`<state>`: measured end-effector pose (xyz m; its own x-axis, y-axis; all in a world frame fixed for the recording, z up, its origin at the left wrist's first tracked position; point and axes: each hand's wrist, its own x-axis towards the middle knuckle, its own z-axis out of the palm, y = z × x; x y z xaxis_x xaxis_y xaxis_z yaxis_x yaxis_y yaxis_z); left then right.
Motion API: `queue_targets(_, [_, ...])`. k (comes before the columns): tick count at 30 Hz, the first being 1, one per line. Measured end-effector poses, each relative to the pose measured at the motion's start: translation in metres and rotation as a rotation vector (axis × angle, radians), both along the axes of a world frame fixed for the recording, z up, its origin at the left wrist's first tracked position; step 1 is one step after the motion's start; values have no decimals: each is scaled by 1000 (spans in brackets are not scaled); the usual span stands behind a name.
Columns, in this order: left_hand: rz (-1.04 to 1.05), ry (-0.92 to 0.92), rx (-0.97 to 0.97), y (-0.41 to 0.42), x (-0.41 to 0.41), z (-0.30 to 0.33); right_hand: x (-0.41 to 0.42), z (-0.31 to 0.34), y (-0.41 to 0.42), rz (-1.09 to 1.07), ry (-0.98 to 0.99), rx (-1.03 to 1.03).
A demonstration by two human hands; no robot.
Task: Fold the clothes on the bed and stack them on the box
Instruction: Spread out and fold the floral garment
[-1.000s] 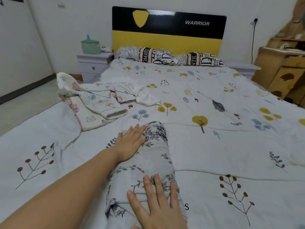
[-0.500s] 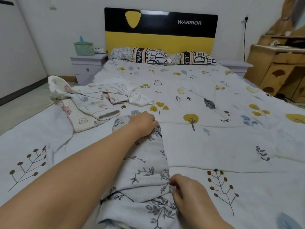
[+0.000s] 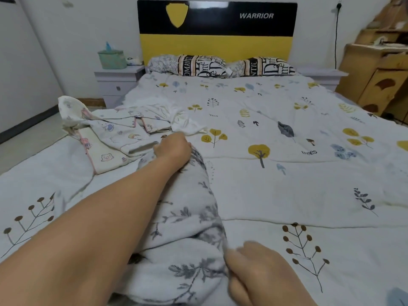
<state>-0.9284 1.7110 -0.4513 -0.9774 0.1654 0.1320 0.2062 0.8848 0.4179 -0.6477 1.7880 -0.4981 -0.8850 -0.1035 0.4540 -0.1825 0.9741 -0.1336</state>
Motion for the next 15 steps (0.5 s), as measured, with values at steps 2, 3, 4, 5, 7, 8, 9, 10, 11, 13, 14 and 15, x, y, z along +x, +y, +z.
queue_targets(2, [91, -11, 104, -14, -13, 4, 15, 6, -1, 17, 107, 19])
queue_targets(3, [97, -13, 132, -17, -16, 4, 20, 5, 0, 12, 128, 28])
queue_targets(4, [83, -9, 117, -16, -13, 3, 22, 2, 1, 7, 143, 51])
queue_targets(5, [66, 0, 93, -14, -10, -1, 21, -5, 2, 13, 140, 107])
queue_targets(7, [35, 20, 44, -7, -2, -8, 15, -28, 8, 58, 136, 235])
queue_targets(8, [15, 31, -2, -4, 0, -10, 10, -37, 12, 54, 140, 268])
queue_targets(9, [-19, 38, -65, -3, -1, -10, 7, -42, 16, 16, 138, 280])
queue_targets(10, [-57, 42, -129, 0, -1, -8, 6, -39, 20, -48, 168, 276])
queue_targets(11, [-90, 36, -168, 3, -1, -4, 6, -32, 21, -104, 192, 248])
queue_targets(13, [-122, 35, -193, 7, 0, 7, 4, -11, 11, -126, 219, 162])
queue_targets(14, [-115, 44, -217, 6, -2, 11, 2, -1, 1, -104, 226, 129])
queue_targets(15, [-100, 44, -243, 3, -4, 14, -1, 7, -9, -68, 236, 92])
